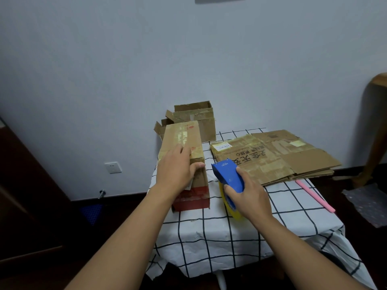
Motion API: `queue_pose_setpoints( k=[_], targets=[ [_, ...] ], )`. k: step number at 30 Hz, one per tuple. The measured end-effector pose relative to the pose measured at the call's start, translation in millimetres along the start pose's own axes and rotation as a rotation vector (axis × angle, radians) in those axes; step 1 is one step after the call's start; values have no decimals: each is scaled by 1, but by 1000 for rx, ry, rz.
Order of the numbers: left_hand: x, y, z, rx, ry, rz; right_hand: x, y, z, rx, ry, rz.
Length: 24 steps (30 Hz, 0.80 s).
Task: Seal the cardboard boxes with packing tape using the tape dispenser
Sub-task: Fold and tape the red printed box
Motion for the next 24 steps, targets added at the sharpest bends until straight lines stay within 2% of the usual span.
queue_pose_setpoints(
  k=[7,14,24],
  targets=[
    [5,7,14,-85,19,132,-1,0,0,10,-2,-2],
    [-2,2,3,-78,-1,3,-4,-1,2,21,-7,-9],
    [-1,1,2,-69,-15,-19,-4,-1,1,21,-5,-3]
  ],
)
Point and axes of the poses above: each hand's wrist, its own x-axis towards the middle knuckle, its own y-axis out of the palm, z = x × y, the point moved 9 cm from there along x, towards the middle knuckle, and after that the axes turned 5 degrees about -y, right-handed, at the moved point
